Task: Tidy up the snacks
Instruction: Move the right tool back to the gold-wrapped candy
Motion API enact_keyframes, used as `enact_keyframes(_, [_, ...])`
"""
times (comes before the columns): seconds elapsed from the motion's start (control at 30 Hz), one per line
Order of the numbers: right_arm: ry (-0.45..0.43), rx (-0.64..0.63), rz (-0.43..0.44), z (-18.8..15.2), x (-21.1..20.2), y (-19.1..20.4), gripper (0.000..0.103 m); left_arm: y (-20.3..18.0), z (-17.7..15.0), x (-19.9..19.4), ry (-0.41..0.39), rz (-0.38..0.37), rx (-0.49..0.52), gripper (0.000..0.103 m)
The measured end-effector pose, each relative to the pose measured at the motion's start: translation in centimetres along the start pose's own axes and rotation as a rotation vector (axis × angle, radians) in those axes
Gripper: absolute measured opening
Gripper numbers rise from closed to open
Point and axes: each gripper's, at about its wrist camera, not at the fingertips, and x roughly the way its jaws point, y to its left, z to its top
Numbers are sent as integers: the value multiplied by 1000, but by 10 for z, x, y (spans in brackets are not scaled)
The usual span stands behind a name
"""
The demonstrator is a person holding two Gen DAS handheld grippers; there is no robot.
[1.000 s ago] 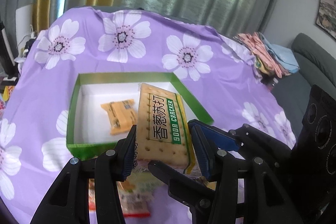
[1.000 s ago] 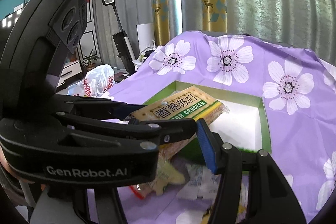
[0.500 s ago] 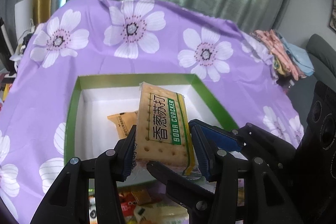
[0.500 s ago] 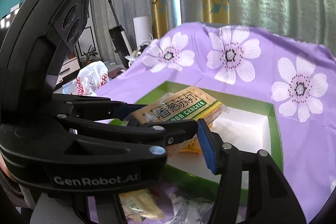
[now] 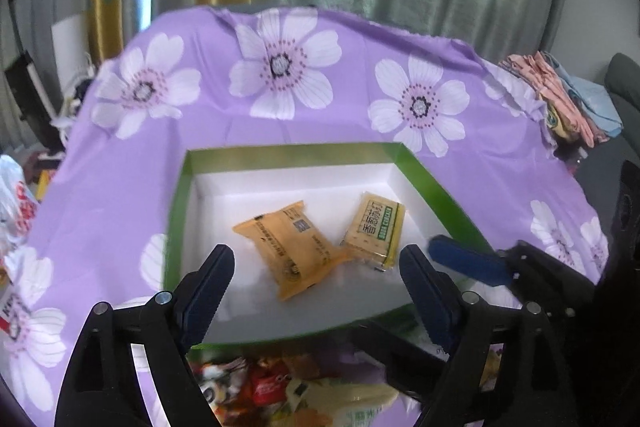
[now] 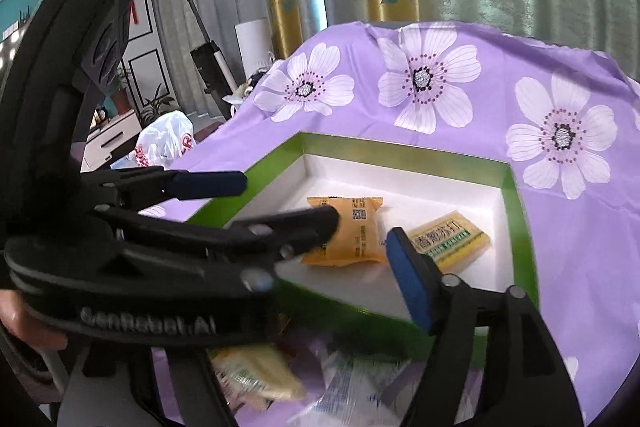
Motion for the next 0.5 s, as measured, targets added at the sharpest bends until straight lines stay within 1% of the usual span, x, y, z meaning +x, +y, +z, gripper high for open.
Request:
enact_keyframes(0.03, [-8, -4, -4, -1, -7, 2, 75, -2, -1, -8, -16, 10, 7, 86])
enact_keyframes(0.07, [-15, -9, -10, -1, -14, 5, 80, -4, -1, -16, -33, 19, 16, 90])
enact_keyframes(0.1, [-23, -12, -11, -2, -19, 7, 82, -5, -2, -23, -49, 28, 22, 95])
enact_keyframes(0.17, [-44, -17, -10, -3, -33, 9, 84, -9, -2, -34, -76, 40, 31, 97])
enact_keyframes(0.3, [-68, -28, -17, -4, -57, 17, 86, -17, -3, -57, -115, 49, 51, 98])
enact_keyframes(0.4, [-85, -28, -24, -8, -73, 22, 96, -23, -7, -69, -129, 50, 64, 100])
enact_keyframes(0.5, [-97, -17, -27, -14, -89, 24, 97, -29, -13, -79, -128, 40, 70, 100])
